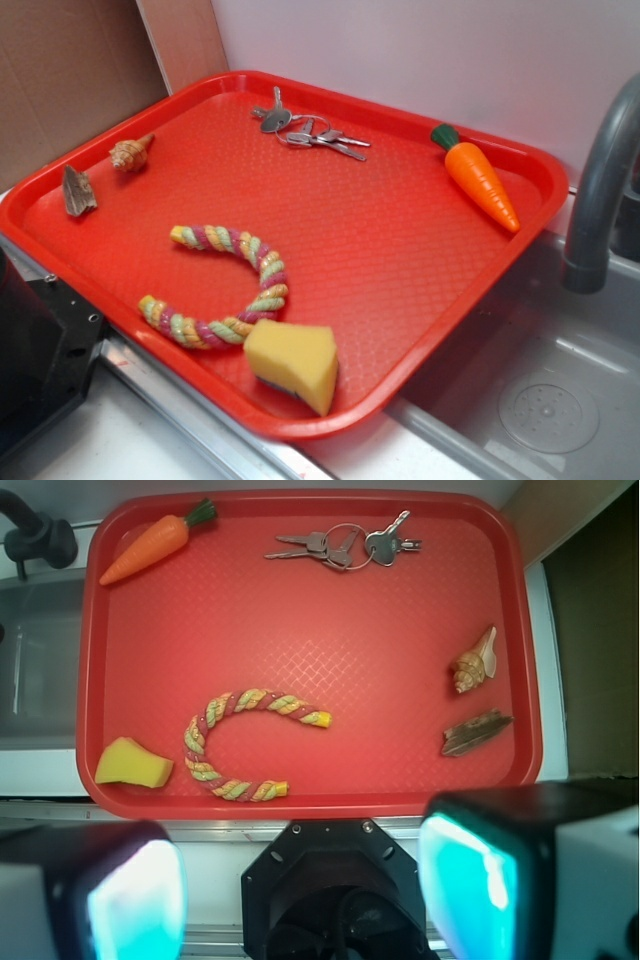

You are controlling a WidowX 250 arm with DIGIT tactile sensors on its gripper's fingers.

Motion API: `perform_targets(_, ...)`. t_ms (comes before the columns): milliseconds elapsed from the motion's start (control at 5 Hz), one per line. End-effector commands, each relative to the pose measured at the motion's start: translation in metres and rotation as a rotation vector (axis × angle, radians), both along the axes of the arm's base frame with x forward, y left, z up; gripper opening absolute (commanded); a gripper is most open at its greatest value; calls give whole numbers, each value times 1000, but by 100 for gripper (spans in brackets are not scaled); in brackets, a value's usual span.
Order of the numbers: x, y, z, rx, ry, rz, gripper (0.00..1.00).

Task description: Grab the carrot.

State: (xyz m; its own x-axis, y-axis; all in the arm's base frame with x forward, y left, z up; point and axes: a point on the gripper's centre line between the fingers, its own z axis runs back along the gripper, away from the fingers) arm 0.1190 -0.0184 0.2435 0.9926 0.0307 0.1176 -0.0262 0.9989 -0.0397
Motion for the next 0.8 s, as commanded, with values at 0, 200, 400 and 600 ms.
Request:
perform_targets(0, 0, 0, 0, 0, 0, 0, 100)
perform_targets(200, 50, -6, -39, 9, -34, 97, 100)
perform_targets(400, 103, -25, -66, -45, -122, 310, 100)
perform_targets(600, 103, -25, -66, -45, -122, 310, 100)
